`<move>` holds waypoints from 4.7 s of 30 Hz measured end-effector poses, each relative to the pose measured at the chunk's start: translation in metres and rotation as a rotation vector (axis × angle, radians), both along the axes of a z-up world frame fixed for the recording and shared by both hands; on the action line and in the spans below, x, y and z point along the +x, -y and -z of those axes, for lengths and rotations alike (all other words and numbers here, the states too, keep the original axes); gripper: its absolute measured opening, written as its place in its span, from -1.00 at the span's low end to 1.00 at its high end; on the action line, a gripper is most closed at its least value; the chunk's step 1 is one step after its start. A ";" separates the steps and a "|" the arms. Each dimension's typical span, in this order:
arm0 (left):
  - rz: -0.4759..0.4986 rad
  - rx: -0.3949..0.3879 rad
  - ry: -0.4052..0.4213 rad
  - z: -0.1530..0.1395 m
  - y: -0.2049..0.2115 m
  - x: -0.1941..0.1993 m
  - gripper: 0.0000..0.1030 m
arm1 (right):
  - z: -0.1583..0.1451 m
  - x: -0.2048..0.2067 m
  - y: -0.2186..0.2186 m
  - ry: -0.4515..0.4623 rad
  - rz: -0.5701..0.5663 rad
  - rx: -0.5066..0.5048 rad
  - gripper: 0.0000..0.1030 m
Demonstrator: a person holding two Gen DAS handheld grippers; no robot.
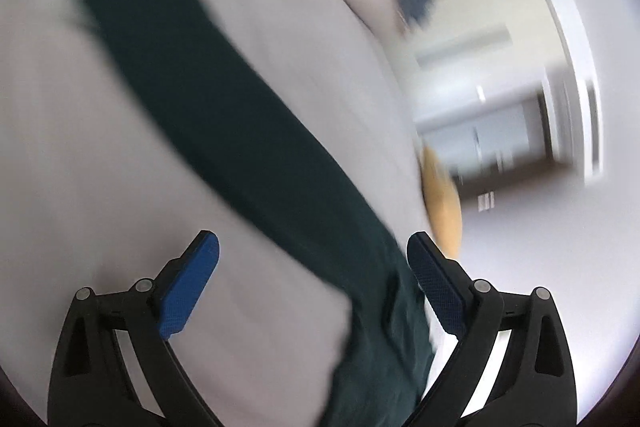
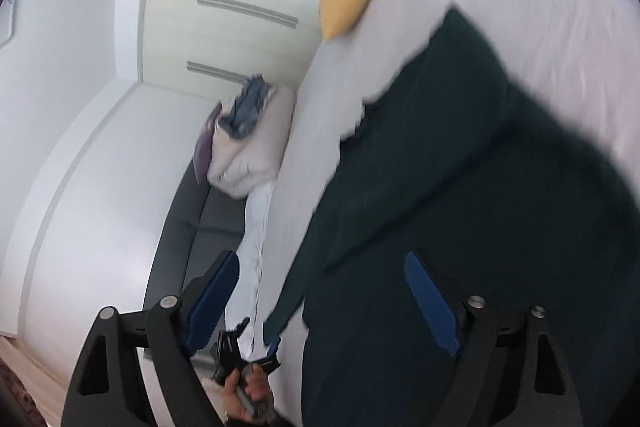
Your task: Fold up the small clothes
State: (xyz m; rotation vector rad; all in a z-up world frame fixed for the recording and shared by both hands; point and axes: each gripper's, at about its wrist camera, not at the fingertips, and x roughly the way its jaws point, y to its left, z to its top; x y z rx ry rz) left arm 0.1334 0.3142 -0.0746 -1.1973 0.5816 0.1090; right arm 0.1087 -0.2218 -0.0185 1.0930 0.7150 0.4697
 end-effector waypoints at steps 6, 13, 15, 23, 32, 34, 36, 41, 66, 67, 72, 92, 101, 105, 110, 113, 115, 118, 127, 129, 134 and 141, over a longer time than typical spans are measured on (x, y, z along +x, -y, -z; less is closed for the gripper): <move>-0.177 -0.185 0.016 0.016 -0.071 -0.027 0.72 | 0.015 -0.021 -0.027 -0.074 -0.006 -0.003 0.61; -0.260 -0.287 -0.031 0.031 -0.080 -0.005 0.68 | 0.007 -0.022 -0.053 -0.082 -0.025 -0.042 0.56; -0.280 -0.293 -0.031 0.033 -0.092 -0.002 0.68 | 0.005 -0.022 -0.058 -0.076 -0.031 -0.050 0.55; -0.289 -0.327 -0.058 0.070 -0.113 0.023 -0.65 | 0.013 -0.024 -0.065 -0.089 -0.029 -0.046 0.50; -0.220 -0.064 -0.068 0.020 -0.094 0.056 -0.85 | 0.026 -0.030 -0.050 -0.093 0.000 -0.032 0.46; -0.164 0.026 -0.061 -0.005 -0.077 0.076 -0.85 | 0.030 -0.030 -0.045 -0.095 0.010 -0.023 0.46; -0.078 0.139 -0.044 -0.034 -0.045 0.102 -0.86 | 0.035 -0.031 -0.038 -0.100 0.025 -0.014 0.46; 0.276 0.510 -0.016 -0.093 0.111 0.179 -0.85 | 0.040 -0.029 -0.020 -0.098 0.041 -0.011 0.45; 0.715 0.904 0.025 0.007 0.336 0.171 -0.85 | 0.045 0.165 -0.119 -0.278 -0.273 -0.123 0.40; 0.714 0.900 0.030 0.007 0.333 0.162 -0.85 | 0.048 0.169 -0.123 -0.286 -0.276 -0.114 0.30; 0.714 0.873 0.041 0.006 0.327 0.158 -0.85 | 0.051 0.189 -0.147 -0.300 -0.321 -0.177 -0.50; 0.364 0.568 0.024 -0.055 0.109 0.128 -0.72 | 0.008 0.171 -0.049 -0.180 -0.203 -0.497 -0.83; 0.588 0.741 0.004 -0.072 0.157 0.189 -0.72 | 0.016 0.170 -0.019 -0.234 -0.142 -0.562 -0.83; 0.675 0.775 -0.044 -0.058 0.194 0.205 -0.72 | 0.021 0.171 -0.017 -0.250 -0.140 -0.589 -0.83; 0.697 0.788 -0.097 -0.038 0.211 0.224 -0.72 | 0.027 0.169 -0.015 -0.263 -0.139 -0.599 -0.83; 0.718 0.797 -0.141 -0.025 0.215 0.232 -0.72 | 0.029 0.168 -0.012 -0.263 -0.137 -0.595 -0.83; 0.731 0.818 -0.183 -0.013 0.219 0.235 -0.72 | 0.030 0.168 -0.010 -0.266 -0.139 -0.595 -0.83; 0.725 0.812 -0.186 -0.001 0.221 0.236 -0.72 | 0.030 0.164 -0.010 -0.264 -0.142 -0.596 -0.83; 0.700 0.755 -0.165 -0.009 0.198 0.233 -0.72 | 0.033 0.159 -0.001 -0.269 -0.126 -0.596 -0.84; 0.648 0.723 -0.161 -0.016 0.179 0.234 -0.72 | 0.035 0.160 0.000 -0.270 -0.126 -0.593 -0.84; 0.630 0.751 -0.159 -0.028 0.168 0.242 -0.72 | 0.033 0.162 0.001 -0.267 -0.119 -0.589 -0.84; 0.681 0.822 -0.182 -0.013 0.196 0.252 -0.72 | 0.030 0.162 -0.001 -0.267 -0.110 -0.616 -0.84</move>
